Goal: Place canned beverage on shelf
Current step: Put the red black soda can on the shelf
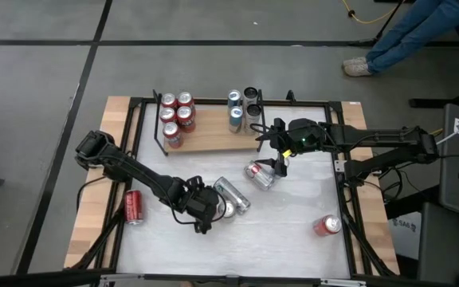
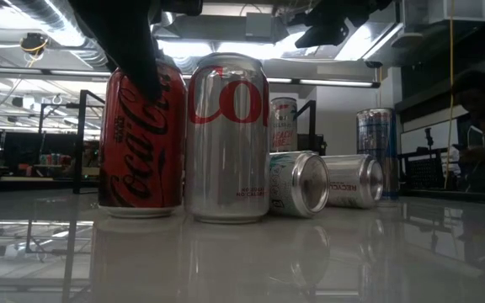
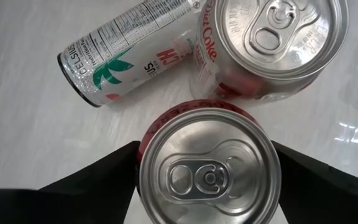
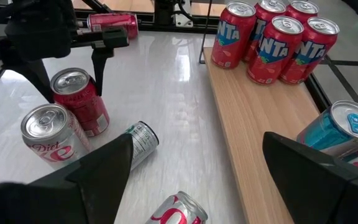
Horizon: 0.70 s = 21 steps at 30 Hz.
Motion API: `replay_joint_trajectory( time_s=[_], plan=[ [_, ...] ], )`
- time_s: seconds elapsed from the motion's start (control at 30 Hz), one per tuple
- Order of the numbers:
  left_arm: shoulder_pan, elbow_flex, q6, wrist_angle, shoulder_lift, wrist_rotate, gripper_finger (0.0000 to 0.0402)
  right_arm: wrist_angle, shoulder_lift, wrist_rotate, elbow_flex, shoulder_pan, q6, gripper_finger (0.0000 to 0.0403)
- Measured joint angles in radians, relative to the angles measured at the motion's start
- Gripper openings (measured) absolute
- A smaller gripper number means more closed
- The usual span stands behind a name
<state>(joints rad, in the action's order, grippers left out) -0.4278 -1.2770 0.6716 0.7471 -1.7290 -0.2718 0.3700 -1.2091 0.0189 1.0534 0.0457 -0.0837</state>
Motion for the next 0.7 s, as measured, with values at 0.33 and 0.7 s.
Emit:
replay_joint_trajectory(
  time_s=[0.33, 0.7],
  plan=[
    [0.014, 0.0, -0.025, 0.003, 0.009, 0.038, 0.0279, 0.0, 0.0, 0.0, 0.0, 0.0, 0.0, 0.0349],
    [0.133, -0.077, -0.272, 0.103, 0.054, 0.151, 0.0279, 0.008, 0.0, 0.0, 0.0, 0.0, 0.0, 0.0349]
  ],
)
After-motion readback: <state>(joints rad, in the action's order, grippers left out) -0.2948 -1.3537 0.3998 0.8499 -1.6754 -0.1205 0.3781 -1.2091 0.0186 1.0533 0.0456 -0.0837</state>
